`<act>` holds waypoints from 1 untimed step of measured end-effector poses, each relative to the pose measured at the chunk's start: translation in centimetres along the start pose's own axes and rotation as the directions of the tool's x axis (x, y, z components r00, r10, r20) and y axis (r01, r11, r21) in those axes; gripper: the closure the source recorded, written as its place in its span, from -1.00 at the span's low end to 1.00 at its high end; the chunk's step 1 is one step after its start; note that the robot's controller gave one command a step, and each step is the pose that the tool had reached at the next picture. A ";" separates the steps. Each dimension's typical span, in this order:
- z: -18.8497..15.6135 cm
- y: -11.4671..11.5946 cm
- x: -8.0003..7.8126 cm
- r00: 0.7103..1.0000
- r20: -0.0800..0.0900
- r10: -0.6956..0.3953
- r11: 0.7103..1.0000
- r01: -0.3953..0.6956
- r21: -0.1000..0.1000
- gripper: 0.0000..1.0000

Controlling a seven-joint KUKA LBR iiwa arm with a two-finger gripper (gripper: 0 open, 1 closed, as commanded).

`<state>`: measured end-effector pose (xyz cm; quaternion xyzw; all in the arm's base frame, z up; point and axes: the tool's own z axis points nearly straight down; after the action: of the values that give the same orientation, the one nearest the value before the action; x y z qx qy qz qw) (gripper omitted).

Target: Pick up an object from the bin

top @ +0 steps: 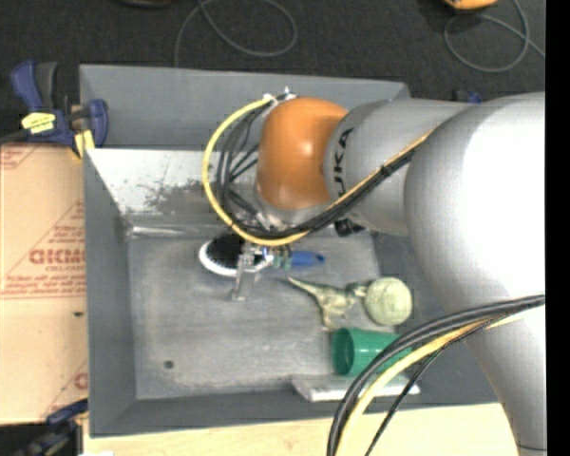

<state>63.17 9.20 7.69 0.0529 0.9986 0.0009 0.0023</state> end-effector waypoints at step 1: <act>1.3 -0.6 -0.5 0.999 0.000 -0.034 0.999 0.034 0.002 1.00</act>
Offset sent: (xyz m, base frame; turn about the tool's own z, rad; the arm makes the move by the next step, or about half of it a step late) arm 0.0000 0.0000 0.0000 0.0000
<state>63.64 8.51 6.42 0.0359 0.9994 -0.0001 0.0024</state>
